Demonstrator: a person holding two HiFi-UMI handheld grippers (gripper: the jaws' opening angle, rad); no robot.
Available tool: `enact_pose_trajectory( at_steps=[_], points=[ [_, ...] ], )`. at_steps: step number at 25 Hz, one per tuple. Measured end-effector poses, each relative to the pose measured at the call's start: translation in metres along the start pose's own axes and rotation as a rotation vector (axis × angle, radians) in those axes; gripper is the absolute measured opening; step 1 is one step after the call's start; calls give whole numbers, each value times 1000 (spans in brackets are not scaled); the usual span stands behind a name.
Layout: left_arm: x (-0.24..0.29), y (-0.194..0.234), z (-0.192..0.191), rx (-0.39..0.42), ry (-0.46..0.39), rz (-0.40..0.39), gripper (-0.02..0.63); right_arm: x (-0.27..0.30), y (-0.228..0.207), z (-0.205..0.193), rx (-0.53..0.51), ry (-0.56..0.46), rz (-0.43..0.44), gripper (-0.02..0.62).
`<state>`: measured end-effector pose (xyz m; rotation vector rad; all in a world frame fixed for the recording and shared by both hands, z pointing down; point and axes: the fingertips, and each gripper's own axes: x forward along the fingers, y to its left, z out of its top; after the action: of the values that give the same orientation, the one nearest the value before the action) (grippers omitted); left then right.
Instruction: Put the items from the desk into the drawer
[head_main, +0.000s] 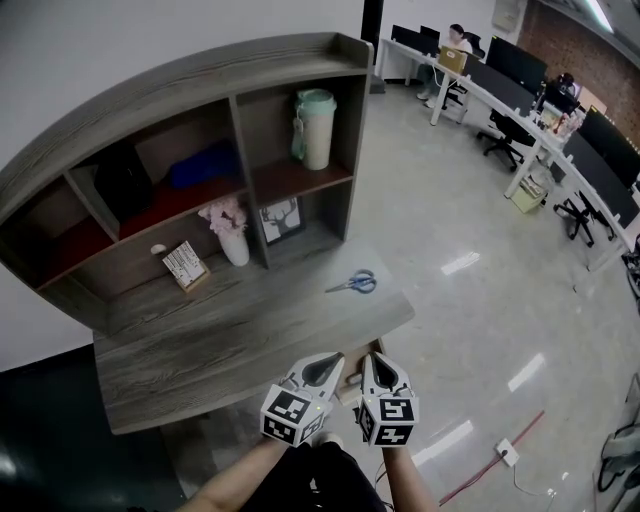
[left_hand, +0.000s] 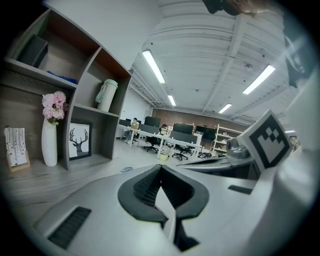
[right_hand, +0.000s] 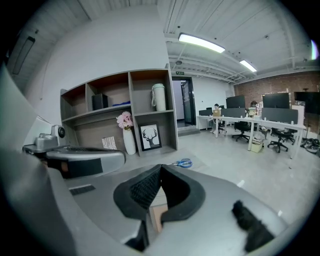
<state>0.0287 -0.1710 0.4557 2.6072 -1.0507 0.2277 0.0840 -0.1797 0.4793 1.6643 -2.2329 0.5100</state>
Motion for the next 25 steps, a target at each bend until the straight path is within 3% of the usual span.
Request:
enact_pose_trajectory(
  at_steps=[13,25],
  points=[
    [50,37,6,-6,7,11,9,60,-26,30,-70,-16,39,11],
    [98,75,6,-3,19,30,9,118,-63,25,-92,37,73,11]
  ],
)
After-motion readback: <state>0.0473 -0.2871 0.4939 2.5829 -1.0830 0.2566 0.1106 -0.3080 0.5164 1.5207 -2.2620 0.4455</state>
